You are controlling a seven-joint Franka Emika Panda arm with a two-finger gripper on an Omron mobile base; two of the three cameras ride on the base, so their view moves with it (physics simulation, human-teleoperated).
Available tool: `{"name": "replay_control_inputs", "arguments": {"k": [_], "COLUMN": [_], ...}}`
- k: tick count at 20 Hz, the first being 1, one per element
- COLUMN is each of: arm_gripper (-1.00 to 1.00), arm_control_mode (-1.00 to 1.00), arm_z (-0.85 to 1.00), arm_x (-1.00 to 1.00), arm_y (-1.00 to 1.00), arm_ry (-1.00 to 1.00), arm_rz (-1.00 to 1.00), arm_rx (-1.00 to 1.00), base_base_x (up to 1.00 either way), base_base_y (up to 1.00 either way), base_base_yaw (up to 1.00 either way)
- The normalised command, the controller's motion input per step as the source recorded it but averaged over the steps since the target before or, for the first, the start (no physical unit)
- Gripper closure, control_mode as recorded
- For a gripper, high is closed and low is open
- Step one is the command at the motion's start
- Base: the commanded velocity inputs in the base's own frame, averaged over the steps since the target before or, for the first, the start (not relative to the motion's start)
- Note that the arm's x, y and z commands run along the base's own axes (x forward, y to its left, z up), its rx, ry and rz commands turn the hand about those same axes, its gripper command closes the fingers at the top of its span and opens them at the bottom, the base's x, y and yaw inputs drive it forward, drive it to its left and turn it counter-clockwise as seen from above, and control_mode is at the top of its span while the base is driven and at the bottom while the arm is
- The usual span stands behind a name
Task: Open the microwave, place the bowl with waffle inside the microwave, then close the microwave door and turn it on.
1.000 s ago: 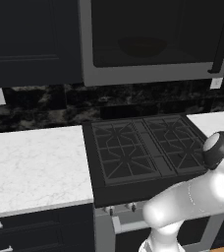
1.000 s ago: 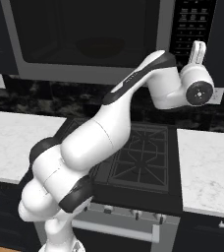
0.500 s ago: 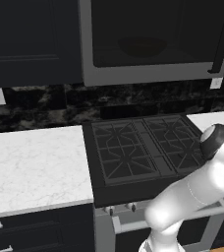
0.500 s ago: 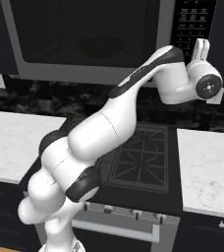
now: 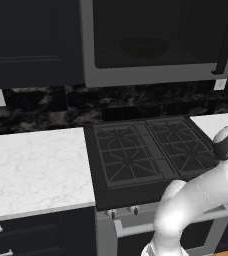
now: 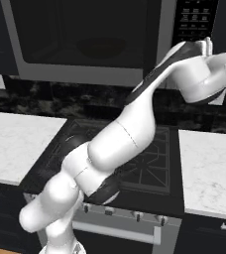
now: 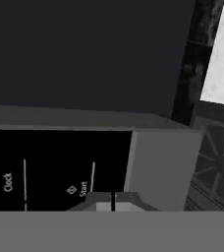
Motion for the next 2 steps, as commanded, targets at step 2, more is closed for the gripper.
{"name": "replay_control_inputs", "arguments": {"k": [2], "arm_gripper": [1.00], "arm_control_mode": [-1.00], "arm_z": [-1.00], "arm_x": [-0.09], "arm_y": [1.00], "arm_ry": [0.00], "arm_rz": [0.00], "arm_rx": [-0.38], "base_base_x": [0.00], "base_base_y": [0.00], "base_base_yaw": [0.00]}}
